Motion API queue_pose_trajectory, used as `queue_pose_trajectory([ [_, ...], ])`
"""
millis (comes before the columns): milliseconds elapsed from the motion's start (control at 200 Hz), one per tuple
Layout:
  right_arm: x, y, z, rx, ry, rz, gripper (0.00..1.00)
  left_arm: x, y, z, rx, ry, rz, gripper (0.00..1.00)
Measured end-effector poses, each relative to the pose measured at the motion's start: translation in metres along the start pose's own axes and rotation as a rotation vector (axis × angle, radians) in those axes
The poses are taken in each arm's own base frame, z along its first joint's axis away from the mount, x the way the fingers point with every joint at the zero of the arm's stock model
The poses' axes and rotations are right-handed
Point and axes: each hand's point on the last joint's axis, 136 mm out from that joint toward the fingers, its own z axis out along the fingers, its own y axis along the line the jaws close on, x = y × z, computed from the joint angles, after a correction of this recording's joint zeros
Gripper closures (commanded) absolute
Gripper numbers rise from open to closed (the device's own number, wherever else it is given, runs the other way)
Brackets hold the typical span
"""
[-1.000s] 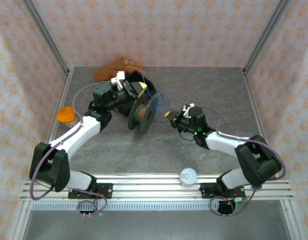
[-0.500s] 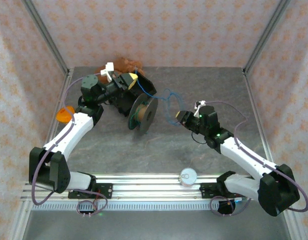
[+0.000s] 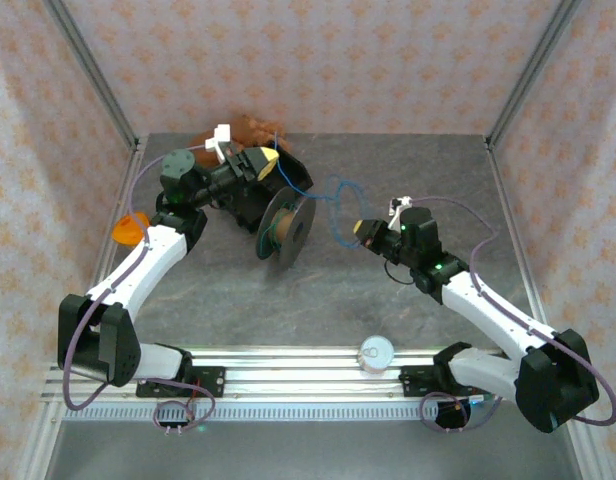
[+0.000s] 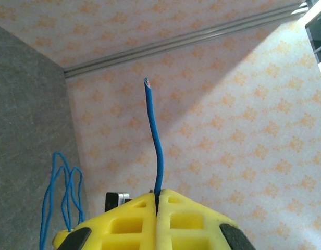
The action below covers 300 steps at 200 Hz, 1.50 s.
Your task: Wrap the cables
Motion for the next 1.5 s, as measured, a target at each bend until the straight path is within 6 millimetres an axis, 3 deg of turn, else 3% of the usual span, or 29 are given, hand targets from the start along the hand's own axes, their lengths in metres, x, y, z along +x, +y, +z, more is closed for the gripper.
queue_pose_trajectory([
  [85,-0.002,0.003,0.001,-0.005,0.002,0.003,1.00,0.015,0.004,0.007,-0.016,0.043,0.015,1.00],
  [280,-0.016,0.020,0.001,-0.034,-0.022,-0.007,1.00,0.077,0.025,0.025,-0.132,0.211,0.079,1.00],
  [415,-0.020,0.026,0.000,-0.045,-0.034,-0.011,1.00,0.087,0.039,0.024,-0.215,0.238,0.133,1.00],
  [596,-0.023,0.031,-0.005,-0.063,-0.049,-0.018,1.00,0.078,0.062,0.011,-0.378,0.216,0.205,1.00],
  [786,-0.026,0.047,-0.034,-0.144,-0.112,-0.046,1.00,0.057,0.078,-0.010,-0.493,0.167,0.250,1.00],
  [956,-0.023,0.047,-0.043,-0.163,-0.127,-0.063,1.00,0.041,0.087,-0.022,-0.537,0.130,0.240,1.00],
  [1166,-0.016,0.034,-0.050,-0.151,-0.133,-0.061,1.00,0.026,0.082,-0.034,-0.545,0.089,0.243,1.00],
  [1371,-0.013,0.020,-0.067,-0.137,-0.170,-0.074,1.00,-0.002,0.066,-0.058,-0.527,-0.008,0.233,1.00],
  [1502,-0.007,0.007,-0.065,-0.099,-0.154,-0.077,1.00,-0.008,0.055,-0.057,-0.477,-0.032,0.210,1.00],
])
